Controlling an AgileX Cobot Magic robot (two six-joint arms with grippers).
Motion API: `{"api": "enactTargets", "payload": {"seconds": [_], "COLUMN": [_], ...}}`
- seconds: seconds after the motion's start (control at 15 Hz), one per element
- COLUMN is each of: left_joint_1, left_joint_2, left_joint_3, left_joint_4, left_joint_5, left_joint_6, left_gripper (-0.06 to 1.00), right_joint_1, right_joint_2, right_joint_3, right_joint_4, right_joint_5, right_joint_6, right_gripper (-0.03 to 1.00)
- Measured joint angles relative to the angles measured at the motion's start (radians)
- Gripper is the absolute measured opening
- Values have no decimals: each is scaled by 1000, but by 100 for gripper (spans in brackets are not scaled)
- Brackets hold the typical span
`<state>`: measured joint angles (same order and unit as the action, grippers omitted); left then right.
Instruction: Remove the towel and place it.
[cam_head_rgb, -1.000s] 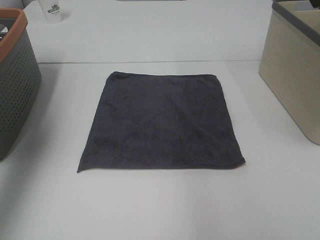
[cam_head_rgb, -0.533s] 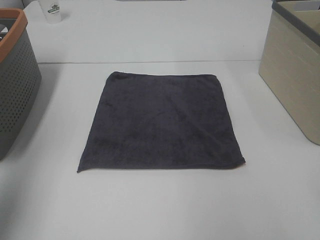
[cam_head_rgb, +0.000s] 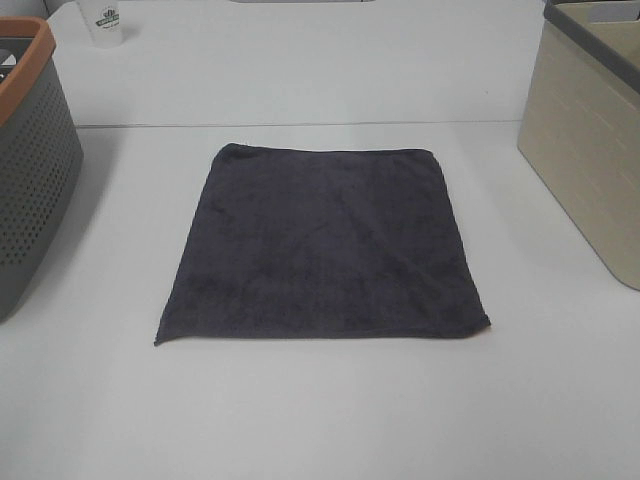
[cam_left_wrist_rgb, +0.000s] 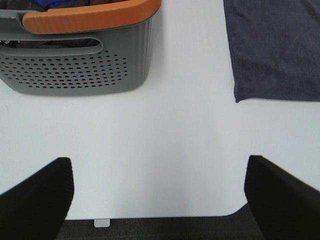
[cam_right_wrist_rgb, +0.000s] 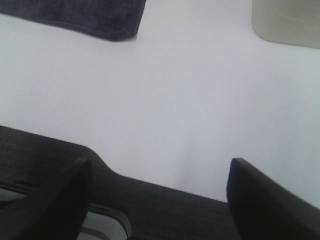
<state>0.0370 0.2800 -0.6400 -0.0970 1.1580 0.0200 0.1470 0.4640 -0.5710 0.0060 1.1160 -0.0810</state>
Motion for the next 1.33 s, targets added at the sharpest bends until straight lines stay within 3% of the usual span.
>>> {"api": "enactTargets", "payload": {"seconds": [0.4, 0.73, 1.33], "left_joint_1": [0, 0, 0], "left_joint_2": [-281, -285, -285], "left_joint_3": [86, 128, 131], "left_joint_4": [0, 1, 27], "left_joint_5": [11, -93, -106], "left_joint_6": [-5, 10, 14], "left_gripper": [85, 82, 79], "right_joint_1": [0, 0, 0], "right_joint_2": [-249, -385, -468], "right_joint_3": [65, 65, 65], "right_joint_4": [28, 41, 42], "right_joint_5": [-57, -63, -64], "right_joint_6": [-33, -33, -33], "right_gripper": [74, 74, 74]}}
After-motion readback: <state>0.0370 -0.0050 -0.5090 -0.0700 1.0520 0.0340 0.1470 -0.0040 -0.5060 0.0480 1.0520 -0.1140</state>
